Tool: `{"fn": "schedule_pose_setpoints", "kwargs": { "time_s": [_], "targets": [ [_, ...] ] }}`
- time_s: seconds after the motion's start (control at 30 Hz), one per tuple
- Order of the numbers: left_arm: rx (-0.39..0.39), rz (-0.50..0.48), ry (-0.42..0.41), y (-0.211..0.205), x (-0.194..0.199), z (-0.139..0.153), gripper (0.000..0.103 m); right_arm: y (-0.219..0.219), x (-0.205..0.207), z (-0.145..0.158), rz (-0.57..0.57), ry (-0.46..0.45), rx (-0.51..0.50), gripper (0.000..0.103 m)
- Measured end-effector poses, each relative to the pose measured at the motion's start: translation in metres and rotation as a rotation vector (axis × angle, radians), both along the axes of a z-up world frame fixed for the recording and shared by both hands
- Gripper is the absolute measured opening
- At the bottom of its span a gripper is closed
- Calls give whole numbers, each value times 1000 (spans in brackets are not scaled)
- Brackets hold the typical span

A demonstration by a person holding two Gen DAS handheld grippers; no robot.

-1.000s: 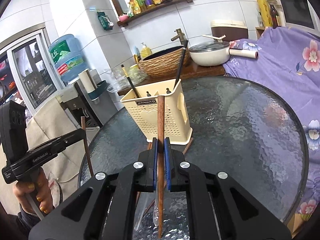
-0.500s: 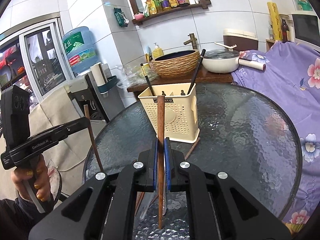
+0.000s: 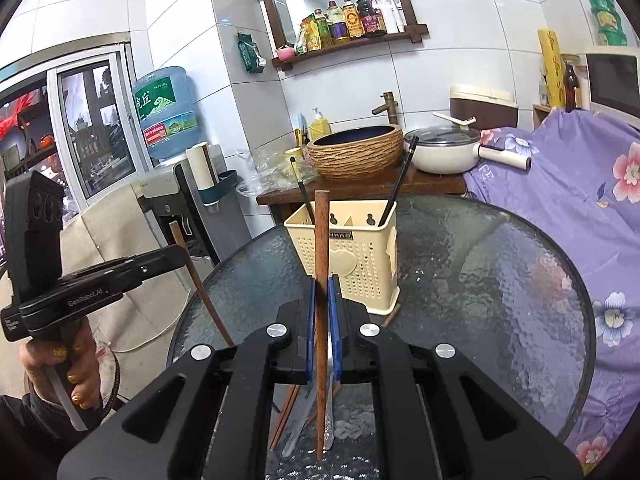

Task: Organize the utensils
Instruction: 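Lower both brown chopsticks into the cream holder and open both tools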

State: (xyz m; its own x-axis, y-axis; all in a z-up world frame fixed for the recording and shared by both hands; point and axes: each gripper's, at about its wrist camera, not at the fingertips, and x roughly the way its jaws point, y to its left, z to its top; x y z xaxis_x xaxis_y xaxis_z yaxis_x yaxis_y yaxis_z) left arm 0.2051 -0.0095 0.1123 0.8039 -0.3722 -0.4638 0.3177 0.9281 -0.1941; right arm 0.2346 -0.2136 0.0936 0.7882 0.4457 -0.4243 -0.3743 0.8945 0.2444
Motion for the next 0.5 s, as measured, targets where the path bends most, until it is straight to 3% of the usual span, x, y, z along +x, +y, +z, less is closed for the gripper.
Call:
{"fn": "schedule_pose_setpoints", "kwargs": {
  "time_s": [0.33, 0.5],
  "targets": [
    [-5, -10, -29, -3, 11, 22, 6, 15, 17, 29, 2, -47, -19, 7],
    [-23, -2, -46, -2, 29, 48, 6, 14, 37, 57, -20, -81, 7, 7]
  ]
}}
